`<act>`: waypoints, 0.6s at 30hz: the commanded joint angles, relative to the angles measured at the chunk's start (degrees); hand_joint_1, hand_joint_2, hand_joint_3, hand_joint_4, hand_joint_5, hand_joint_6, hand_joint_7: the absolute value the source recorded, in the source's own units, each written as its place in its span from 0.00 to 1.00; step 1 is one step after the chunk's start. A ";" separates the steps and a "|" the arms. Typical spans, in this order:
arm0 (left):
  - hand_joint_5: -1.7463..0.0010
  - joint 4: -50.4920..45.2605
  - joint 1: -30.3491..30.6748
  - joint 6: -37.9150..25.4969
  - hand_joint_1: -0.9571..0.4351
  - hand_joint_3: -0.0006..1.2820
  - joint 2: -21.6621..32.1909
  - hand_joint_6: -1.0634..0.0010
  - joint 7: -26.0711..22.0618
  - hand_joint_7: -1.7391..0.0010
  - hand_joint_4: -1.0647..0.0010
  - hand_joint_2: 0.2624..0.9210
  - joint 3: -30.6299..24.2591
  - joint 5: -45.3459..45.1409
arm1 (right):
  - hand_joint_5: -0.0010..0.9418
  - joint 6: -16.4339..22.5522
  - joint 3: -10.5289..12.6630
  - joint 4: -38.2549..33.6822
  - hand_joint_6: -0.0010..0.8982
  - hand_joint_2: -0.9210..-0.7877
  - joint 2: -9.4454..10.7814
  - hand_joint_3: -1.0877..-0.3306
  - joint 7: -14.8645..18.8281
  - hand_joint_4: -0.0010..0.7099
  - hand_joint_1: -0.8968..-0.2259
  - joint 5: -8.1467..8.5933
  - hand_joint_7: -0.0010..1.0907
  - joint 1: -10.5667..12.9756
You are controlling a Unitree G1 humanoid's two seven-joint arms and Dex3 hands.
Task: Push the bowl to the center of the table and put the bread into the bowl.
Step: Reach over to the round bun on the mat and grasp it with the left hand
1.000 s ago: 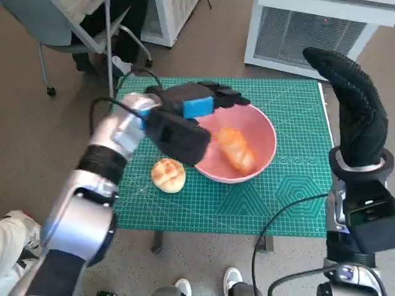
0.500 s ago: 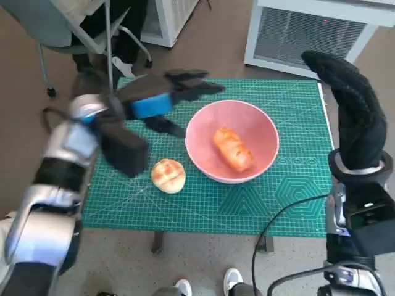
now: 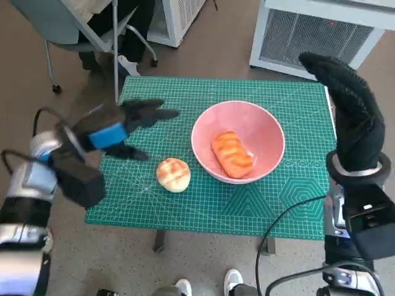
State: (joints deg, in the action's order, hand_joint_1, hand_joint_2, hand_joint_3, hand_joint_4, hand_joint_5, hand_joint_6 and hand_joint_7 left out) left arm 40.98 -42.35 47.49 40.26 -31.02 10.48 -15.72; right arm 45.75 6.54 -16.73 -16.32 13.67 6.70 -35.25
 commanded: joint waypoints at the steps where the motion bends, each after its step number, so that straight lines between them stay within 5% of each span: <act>1: 0.99 -1.38 1.63 -0.84 0.36 0.00 0.37 0.70 0.32 0.88 0.69 0.95 -0.29 -0.06 | 0.00 -0.23 -0.23 -1.11 0.00 0.00 0.21 0.37 1.07 0.38 0.45 0.90 0.57 0.31; 18: 0.99 6.07 1.75 -3.09 0.47 0.00 -2.45 0.63 -2.13 0.91 0.65 0.83 3.29 -1.11 | 0.00 -0.80 0.15 -1.00 0.00 0.00 -0.39 0.36 2.14 0.38 0.47 1.40 0.58 0.32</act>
State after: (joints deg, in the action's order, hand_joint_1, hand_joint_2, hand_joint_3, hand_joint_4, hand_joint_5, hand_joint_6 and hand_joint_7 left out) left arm 45.63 -40.57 45.08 38.50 -32.21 12.86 -16.02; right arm 45.65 6.60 -17.54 -16.46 15.16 7.76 -35.30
